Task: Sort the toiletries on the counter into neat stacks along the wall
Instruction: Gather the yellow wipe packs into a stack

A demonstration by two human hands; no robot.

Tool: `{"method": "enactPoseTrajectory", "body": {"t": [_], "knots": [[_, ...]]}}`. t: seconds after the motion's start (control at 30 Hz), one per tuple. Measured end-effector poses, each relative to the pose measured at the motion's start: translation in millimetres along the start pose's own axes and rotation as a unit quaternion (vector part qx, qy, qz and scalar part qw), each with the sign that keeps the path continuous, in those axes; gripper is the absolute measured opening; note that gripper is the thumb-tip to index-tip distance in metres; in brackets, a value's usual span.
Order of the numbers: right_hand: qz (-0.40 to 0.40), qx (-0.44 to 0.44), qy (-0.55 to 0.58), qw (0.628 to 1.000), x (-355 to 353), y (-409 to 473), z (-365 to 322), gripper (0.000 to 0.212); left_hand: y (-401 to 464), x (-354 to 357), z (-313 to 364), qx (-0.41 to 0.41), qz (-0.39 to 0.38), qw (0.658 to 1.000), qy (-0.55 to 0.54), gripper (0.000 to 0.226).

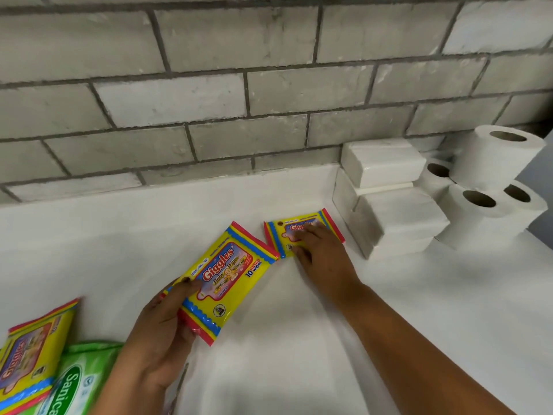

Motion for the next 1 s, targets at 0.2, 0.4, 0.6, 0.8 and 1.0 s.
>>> {"method": "enactPoseTrajectory", "body": {"t": [0.2, 0.4, 0.6, 0.8, 1.0], "knots": [[0.010, 0.006, -0.012, 1.000, 6.5, 27.1, 10.7, 0.042, 12.4, 4.2, -2.1, -0.003, 0.008, 1.000, -0.008, 0.039], [0.018, 0.008, -0.023, 1.000, 11.5, 33.2, 13.8, 0.038, 29.3, 1.0, -2.6, -0.005, 0.035, 0.999, 0.003, 0.043], [0.142, 0.056, 0.112, 0.982, -26.1, 13.8, 13.5, 0.040, 58.8, 40.0, 2.7, -0.008, -0.009, 0.999, 0.038, 0.041], [0.193, 0.048, 0.117, 0.973, -44.9, -7.6, 2.0, 0.038, 110.8, 101.8, 3.5, -0.010, -0.056, 0.994, 0.092, 0.033], [0.129, -0.002, 0.004, 0.992, -18.3, 1.4, 0.3, 0.036, 159.8, 131.5, -1.1, 0.033, -0.043, 0.963, 0.266, 0.030]]}}
Point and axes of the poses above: each hand's wrist, its own y-axis towards the middle knuckle, its own x-axis out of the palm, z = x × y, the point moved 8 cm from there along y, towards the middle knuckle, and after that the axes turned 2 degrees about -y, right-handed, at the moved point
